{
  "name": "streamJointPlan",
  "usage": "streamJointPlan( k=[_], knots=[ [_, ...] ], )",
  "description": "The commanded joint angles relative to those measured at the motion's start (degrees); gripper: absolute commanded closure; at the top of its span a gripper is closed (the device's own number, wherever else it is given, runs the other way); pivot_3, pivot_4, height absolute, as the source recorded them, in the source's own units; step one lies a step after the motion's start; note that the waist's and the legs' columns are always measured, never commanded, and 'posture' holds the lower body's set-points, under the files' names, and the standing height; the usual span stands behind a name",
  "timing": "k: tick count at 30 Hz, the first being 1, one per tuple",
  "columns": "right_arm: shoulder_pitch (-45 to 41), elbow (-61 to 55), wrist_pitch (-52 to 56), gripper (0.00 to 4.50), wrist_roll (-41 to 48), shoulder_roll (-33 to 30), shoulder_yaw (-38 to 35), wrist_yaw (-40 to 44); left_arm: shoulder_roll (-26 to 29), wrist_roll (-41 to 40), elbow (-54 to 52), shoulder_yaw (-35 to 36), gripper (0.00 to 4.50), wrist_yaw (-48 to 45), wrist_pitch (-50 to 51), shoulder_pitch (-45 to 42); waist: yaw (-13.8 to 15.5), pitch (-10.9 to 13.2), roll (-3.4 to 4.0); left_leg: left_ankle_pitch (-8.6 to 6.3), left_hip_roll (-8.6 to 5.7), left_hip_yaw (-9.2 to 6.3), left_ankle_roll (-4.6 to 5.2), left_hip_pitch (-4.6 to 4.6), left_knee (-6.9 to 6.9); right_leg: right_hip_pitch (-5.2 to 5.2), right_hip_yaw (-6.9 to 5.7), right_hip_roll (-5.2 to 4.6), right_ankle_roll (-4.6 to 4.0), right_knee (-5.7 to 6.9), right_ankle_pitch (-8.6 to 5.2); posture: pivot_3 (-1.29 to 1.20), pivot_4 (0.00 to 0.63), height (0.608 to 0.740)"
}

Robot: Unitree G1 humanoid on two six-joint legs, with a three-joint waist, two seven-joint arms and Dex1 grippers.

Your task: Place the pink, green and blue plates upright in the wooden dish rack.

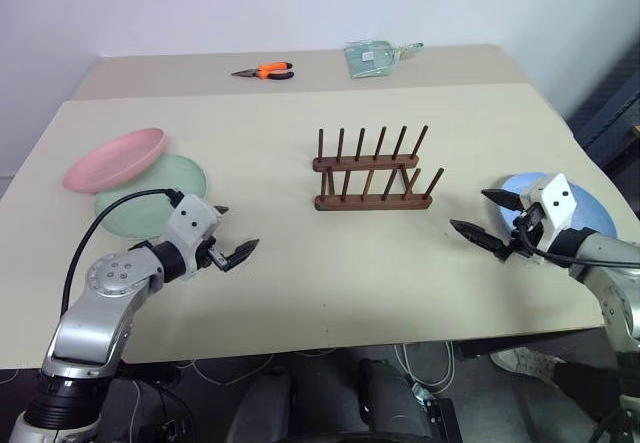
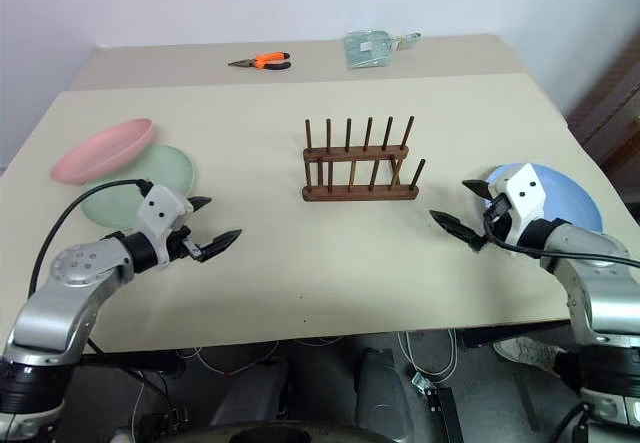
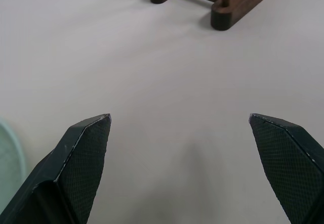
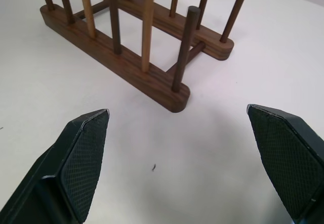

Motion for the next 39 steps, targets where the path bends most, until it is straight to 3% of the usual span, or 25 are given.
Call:
streamJointPlan(
  k=[1,10,14,16,20,27,30,36,39],
  knots=[
    [-0.66,-2.00,0.04,0.04,0.81,0.37,-1.25,-0.87,-0.35,-0.41,-0.92,0.19,0.00,0.51,-0.07,-0.86,0.00,0.00,0.00,0.00,0.00,0.00,0.00,0.00,0.00,0.00,0.00,0.00,0.00,0.00,0.00,0.00,0.150,0.740],
    [-2.96,-2.24,1.61,0.04,2.59,1.34,0.56,0.36,-1.08,-0.37,1.15,-2.43,0.00,-1.75,-1.49,-2.24,0.11,0.01,0.00,-0.01,0.00,0.00,0.01,0.00,0.01,0.00,0.00,0.00,0.00,0.01,0.00,0.00,0.150,0.740],
    [0.00,-7.98,5.05,0.04,3.72,1.27,2.59,0.82,-3.39,1.72,11.76,-8.08,0.00,-5.35,-5.05,-10.53,1.04,0.02,0.02,-0.02,-0.03,-0.02,0.03,-0.04,0.16,0.05,-0.03,0.00,0.01,0.01,-0.01,0.00,0.150,0.740],
    [1.67,-11.64,6.18,0.04,3.82,1.98,3.48,-0.35,-4.95,3.41,18.95,-11.03,0.00,-7.61,-8.35,-15.40,1.42,0.02,0.02,-0.02,-0.04,-0.02,0.04,-0.03,0.19,0.07,-0.03,0.00,0.01,0.02,0.00,0.00,0.150,0.740],
    [6.32,-19.20,7.40,0.04,3.25,4.88,4.76,-4.74,-11.21,7.90,43.54,-17.66,0.00,-15.25,-18.82,-30.27,1.94,0.03,-0.03,-0.02,-0.09,-0.07,0.04,-0.07,0.28,0.11,-0.11,0.00,0.16,0.00,0.08,0.00,0.150,0.740],
    [12.86,-28.11,9.49,0.04,3.39,8.01,4.22,-10.72,-22.16,14.59,75.02,-20.88,0.00,-18.22,-34.85,-46.45,2.12,0.03,-0.06,-0.09,-0.11,0.01,0.15,-0.10,0.27,0.09,-0.10,-0.05,0.32,-0.09,0.14,0.00,0.150,0.740],
    [13.95,-29.61,10.33,0.00,2.90,8.21,3.69,-12.92,-25.36,15.97,80.43,-20.73,0.83,-18.86,-37.93,-49.01,2.32,0.02,-0.07,-0.09,-0.11,0.02,0.15,-0.09,0.29,0.11,-0.10,-0.07,0.51,-0.09,0.04,0.00,0.150,0.740],
    [15.00,-30.41,13.06,0.00,4.48,5.28,0.61,-12.20,-26.88,15.73,78.55,-19.71,3.74,-22.12,-41.38,-47.81,2.75,0.02,-0.09,-0.10,-0.13,0.00,0.16,-0.10,0.35,0.16,-0.10,-0.10,0.57,-0.09,0.04,0.00,0.150,0.740],
    [16.55,-29.97,13.91,0.00,4.74,2.38,-2.07,-10.19,-26.13,15.00,70.84,-20.55,3.74,-25.89,-40.11,-44.40,2.68,0.01,-0.06,-0.11,-0.12,0.00,0.18,-0.09,0.31,0.14,-0.10,-0.10,0.58,-0.08,0.04,0.00,0.150,0.740]
  ],
)
